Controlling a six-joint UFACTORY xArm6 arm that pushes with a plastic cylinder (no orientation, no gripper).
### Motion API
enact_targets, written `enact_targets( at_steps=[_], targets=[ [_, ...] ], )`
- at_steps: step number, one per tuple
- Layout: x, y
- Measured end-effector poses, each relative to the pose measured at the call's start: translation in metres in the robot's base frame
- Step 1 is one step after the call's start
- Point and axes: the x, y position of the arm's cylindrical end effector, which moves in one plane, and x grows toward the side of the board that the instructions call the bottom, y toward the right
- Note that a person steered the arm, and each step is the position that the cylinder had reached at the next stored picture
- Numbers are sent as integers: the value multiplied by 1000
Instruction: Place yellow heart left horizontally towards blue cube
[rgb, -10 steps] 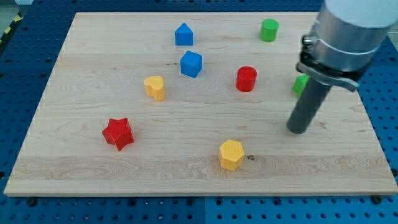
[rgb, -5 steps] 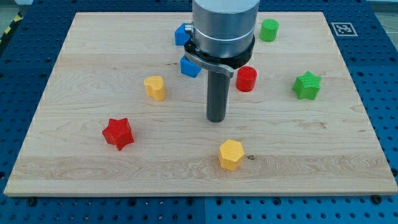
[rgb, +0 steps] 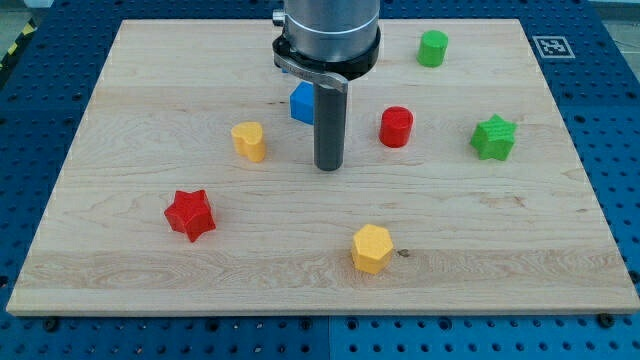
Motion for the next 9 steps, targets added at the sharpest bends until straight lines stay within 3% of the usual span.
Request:
enact_targets(
  at_steps=[6,9],
  targets=[
    [-5,-26],
    [-6,-83]
  ],
)
